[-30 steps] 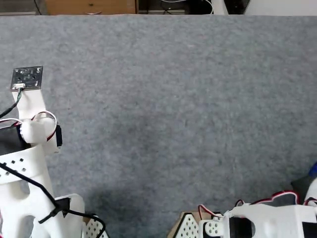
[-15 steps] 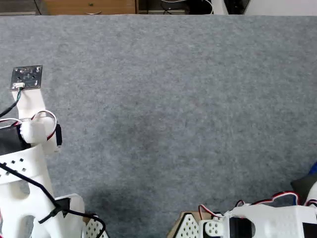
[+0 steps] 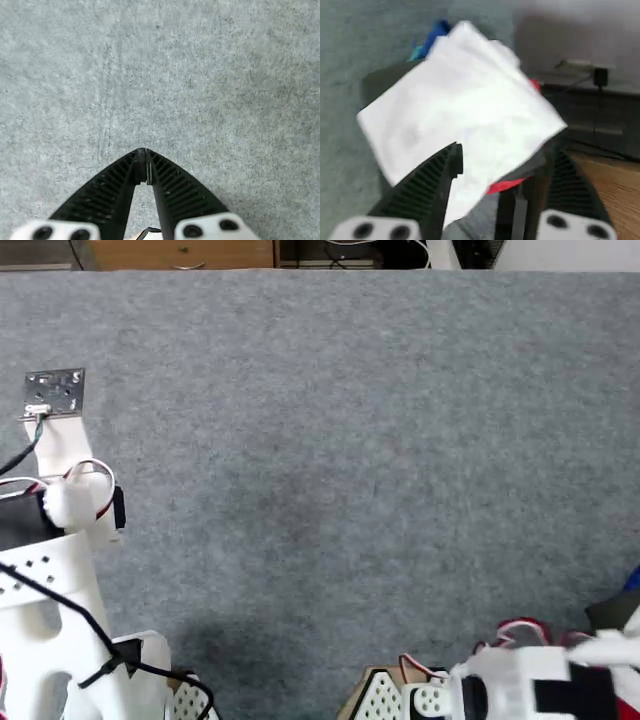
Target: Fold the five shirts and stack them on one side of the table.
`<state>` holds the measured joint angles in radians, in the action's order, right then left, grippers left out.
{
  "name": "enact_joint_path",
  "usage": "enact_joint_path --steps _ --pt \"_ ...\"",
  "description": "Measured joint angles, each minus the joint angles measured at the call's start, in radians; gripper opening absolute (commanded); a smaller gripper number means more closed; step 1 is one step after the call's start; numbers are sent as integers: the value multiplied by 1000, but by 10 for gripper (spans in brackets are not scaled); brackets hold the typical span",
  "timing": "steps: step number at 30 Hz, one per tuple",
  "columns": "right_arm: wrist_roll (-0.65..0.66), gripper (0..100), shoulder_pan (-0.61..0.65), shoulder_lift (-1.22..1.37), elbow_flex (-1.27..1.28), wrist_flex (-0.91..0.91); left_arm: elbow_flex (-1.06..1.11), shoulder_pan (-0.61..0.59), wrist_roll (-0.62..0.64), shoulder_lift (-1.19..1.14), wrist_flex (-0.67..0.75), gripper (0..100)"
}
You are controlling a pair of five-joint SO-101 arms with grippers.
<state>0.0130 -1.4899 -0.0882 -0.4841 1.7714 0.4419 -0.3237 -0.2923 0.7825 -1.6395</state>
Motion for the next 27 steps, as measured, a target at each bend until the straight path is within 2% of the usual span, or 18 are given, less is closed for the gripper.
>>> enact_joint_path --steps 1,8,13,16,20,27 --pt "0 9 54 -25 44 0 23 0 0 0 11 19" --pt "0 5 563 -190 402 0 132 0 0 34 80 19" --pt "3 5 925 -377 626 -41 247 0 0 201 163 19" --pt "40 5 1083 -528 781 -121 368 0 0 351 249 19" --pt "74 5 1189 -727 1031 -287 559 0 0 552 328 19" --pt "178 5 1235 -1036 1564 -669 896 0 0 873 420 19"
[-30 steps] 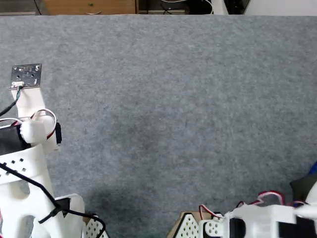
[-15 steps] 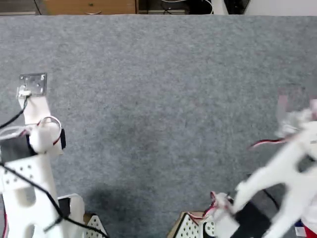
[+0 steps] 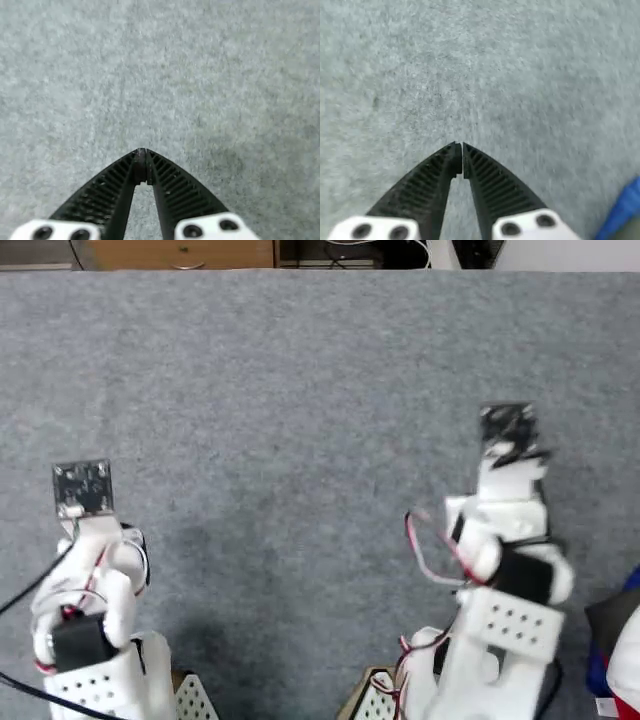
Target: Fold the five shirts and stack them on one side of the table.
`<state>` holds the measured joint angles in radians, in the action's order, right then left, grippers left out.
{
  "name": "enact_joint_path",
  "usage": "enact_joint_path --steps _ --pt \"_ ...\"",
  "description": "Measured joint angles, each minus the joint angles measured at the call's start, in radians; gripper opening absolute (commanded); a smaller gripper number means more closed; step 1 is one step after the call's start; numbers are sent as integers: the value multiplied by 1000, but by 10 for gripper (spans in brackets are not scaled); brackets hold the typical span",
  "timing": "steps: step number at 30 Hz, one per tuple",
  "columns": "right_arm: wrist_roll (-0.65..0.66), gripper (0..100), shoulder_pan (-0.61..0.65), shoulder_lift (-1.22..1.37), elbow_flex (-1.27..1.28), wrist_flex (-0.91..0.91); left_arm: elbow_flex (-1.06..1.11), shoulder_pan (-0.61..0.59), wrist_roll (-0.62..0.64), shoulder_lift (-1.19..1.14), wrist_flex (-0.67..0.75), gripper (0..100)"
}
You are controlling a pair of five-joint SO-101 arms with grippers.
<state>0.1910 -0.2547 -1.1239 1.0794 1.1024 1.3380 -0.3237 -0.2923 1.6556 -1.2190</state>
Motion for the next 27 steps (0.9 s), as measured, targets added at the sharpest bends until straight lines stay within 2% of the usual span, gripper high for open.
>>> enact_joint_path --steps 5,10,15,20,27 --pt "78 5 44 -218 342 -160 163 0 0 155 3 19" --pt "87 5 80 -459 552 -170 244 0 0 155 6 19" --pt "87 5 81 -666 608 -31 284 0 0 157 6 19" --pt "87 6 78 -683 609 169 339 0 0 157 6 19" --pt "87 6 78 -683 609 215 342 0 0 157 6 19"
